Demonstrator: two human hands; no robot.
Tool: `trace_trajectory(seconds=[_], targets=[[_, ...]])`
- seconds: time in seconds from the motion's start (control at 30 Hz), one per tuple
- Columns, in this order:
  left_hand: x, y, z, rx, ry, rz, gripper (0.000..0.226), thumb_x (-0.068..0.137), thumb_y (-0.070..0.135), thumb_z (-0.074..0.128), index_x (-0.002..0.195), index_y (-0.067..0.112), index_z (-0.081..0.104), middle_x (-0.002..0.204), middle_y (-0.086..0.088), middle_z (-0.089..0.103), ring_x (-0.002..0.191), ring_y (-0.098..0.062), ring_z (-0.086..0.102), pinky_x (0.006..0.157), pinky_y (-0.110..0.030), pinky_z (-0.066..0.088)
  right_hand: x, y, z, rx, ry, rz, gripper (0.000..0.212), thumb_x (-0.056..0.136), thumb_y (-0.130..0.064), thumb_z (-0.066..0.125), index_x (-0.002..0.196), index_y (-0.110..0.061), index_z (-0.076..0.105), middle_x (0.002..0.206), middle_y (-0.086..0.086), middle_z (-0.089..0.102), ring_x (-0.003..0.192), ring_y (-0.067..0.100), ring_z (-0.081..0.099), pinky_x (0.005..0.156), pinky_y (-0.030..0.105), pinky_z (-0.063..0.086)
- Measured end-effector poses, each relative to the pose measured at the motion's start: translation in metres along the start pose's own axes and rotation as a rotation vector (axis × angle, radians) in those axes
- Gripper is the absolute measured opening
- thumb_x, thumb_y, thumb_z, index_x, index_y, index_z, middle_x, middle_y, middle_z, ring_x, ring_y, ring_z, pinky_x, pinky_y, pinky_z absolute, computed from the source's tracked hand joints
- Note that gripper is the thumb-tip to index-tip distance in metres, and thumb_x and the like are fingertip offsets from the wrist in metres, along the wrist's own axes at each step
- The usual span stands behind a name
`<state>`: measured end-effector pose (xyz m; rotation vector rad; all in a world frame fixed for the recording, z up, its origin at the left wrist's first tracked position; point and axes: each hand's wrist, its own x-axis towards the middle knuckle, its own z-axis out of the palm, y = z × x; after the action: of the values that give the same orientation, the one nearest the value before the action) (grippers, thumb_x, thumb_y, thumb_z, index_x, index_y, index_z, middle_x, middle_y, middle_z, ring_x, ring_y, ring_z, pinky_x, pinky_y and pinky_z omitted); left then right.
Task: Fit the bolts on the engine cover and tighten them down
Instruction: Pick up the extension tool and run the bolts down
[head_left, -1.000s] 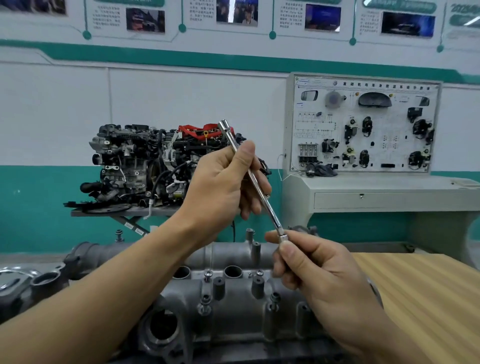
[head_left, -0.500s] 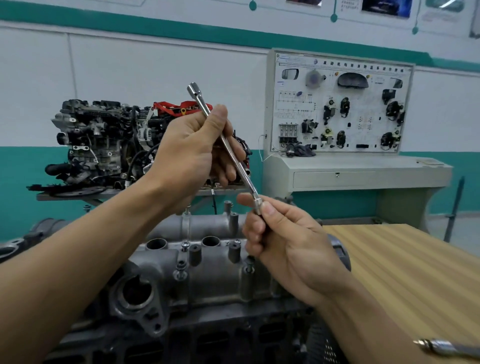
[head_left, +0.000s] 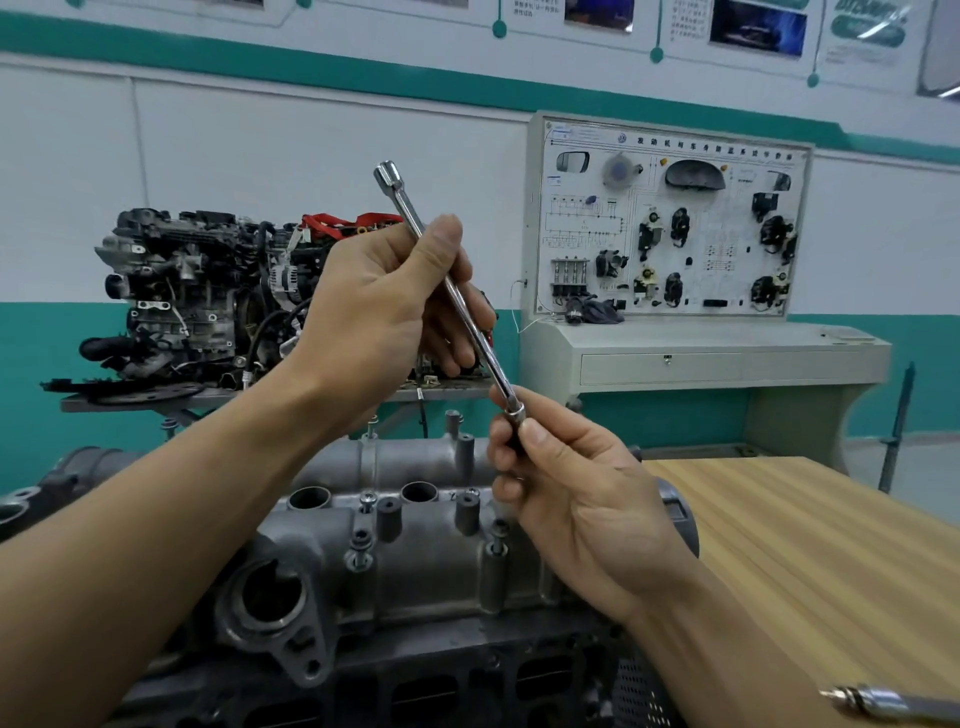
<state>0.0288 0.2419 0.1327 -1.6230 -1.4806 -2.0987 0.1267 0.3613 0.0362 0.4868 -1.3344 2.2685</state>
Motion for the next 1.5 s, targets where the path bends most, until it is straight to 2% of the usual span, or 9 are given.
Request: trace_trajectory(seconds=[0.23, 0.4, 0.57, 0.7, 0.8, 1.0, 1.17, 1.4, 1.5], targets=[[-0.001, 0.0, 0.0, 0.056, -0.016, 0.061, 0.035, 0.105, 0.031, 0.045, 0.079, 0.011, 0.055, 0.064, -0.007, 0.071, 0.041, -0.019, 0.059, 0.039, -0.024, 0.047, -0.002, 0.003, 0.003, 0.022, 0.021, -0.054, 0.028, 0.083, -0.006, 0.056, 0.108, 0.002, 0.067, 0.076, 0.008, 0.065, 0.065, 0.011, 0.056, 0.057, 0.019, 0.048], [-0.003, 0.003, 0.002, 0.092, -0.019, 0.064, 0.034, 0.106, 0.03, 0.044, 0.08, 0.011, 0.054, 0.064, -0.006, 0.071, 0.042, -0.019, 0.059, 0.04, -0.024, 0.048, -0.002, 0.006, 0.003, -0.138, 0.095, -0.191, 0.026, 0.079, -0.009, 0.061, 0.101, -0.007, 0.074, 0.076, 0.009, 0.069, 0.065, 0.012, 0.059, 0.06, 0.02, 0.05], [-0.002, 0.005, 0.003, 0.021, -0.03, 0.021, 0.035, 0.106, 0.028, 0.04, 0.078, 0.012, 0.053, 0.063, -0.006, 0.071, 0.04, -0.016, 0.058, 0.039, -0.022, 0.046, -0.004, 0.004, 0.001, -0.04, 0.038, -0.151, 0.026, 0.085, -0.009, 0.058, 0.106, -0.005, 0.072, 0.074, 0.007, 0.064, 0.064, 0.012, 0.058, 0.061, 0.021, 0.05], [-0.003, 0.005, 0.004, 0.052, -0.035, 0.029, 0.035, 0.105, 0.03, 0.041, 0.078, 0.013, 0.053, 0.063, -0.006, 0.071, 0.041, -0.017, 0.058, 0.039, -0.022, 0.046, -0.004, 0.004, -0.001, -0.431, 0.109, -0.355, 0.027, 0.085, -0.016, 0.061, 0.109, -0.012, 0.073, 0.079, 0.006, 0.072, 0.07, 0.012, 0.064, 0.067, 0.02, 0.053], [-0.004, 0.004, 0.004, 0.051, -0.046, 0.025, 0.034, 0.105, 0.031, 0.042, 0.078, 0.013, 0.053, 0.064, -0.006, 0.072, 0.042, -0.017, 0.059, 0.04, -0.022, 0.047, -0.005, 0.005, -0.002, -0.468, 0.119, -0.389, 0.028, 0.085, -0.018, 0.063, 0.11, -0.012, 0.072, 0.082, 0.007, 0.074, 0.071, 0.013, 0.066, 0.069, 0.021, 0.055], [-0.004, 0.004, 0.003, 0.023, -0.09, 0.011, 0.034, 0.101, 0.038, 0.045, 0.079, 0.014, 0.056, 0.07, -0.008, 0.074, 0.048, -0.019, 0.062, 0.045, -0.024, 0.049, -0.004, 0.002, -0.003, -0.24, 0.094, -0.267, 0.034, 0.075, -0.013, 0.068, 0.108, -0.007, 0.065, 0.088, 0.012, 0.076, 0.077, 0.018, 0.072, 0.068, 0.023, 0.055], [-0.006, 0.004, 0.001, 0.043, -0.112, 0.056, 0.033, 0.102, 0.035, 0.042, 0.083, 0.015, 0.059, 0.073, -0.01, 0.074, 0.051, -0.022, 0.064, 0.046, -0.025, 0.05, -0.005, 0.002, -0.003, -0.421, 0.073, -0.367, 0.028, 0.078, -0.006, 0.068, 0.106, -0.005, 0.065, 0.092, 0.008, 0.078, 0.083, 0.018, 0.075, 0.073, 0.021, 0.057], [-0.005, 0.006, 0.001, -0.002, -0.078, 0.085, 0.031, 0.102, 0.031, 0.038, 0.081, 0.013, 0.053, 0.067, -0.008, 0.073, 0.045, -0.022, 0.059, 0.043, -0.025, 0.048, -0.008, 0.004, -0.007, -0.579, 0.094, -0.518, 0.028, 0.086, 0.006, 0.068, 0.102, -0.017, 0.066, 0.098, 0.003, 0.077, 0.091, 0.02, 0.075, 0.081, 0.023, 0.057], [-0.005, 0.007, 0.001, -0.013, -0.074, 0.092, 0.03, 0.102, 0.03, 0.038, 0.082, 0.013, 0.052, 0.068, -0.008, 0.073, 0.045, -0.022, 0.059, 0.044, -0.027, 0.048, -0.009, 0.006, -0.009, -0.62, 0.086, -0.525, 0.027, 0.087, 0.005, 0.069, 0.101, -0.018, 0.064, 0.099, 0.003, 0.077, 0.092, 0.021, 0.074, 0.082, 0.025, 0.057]])
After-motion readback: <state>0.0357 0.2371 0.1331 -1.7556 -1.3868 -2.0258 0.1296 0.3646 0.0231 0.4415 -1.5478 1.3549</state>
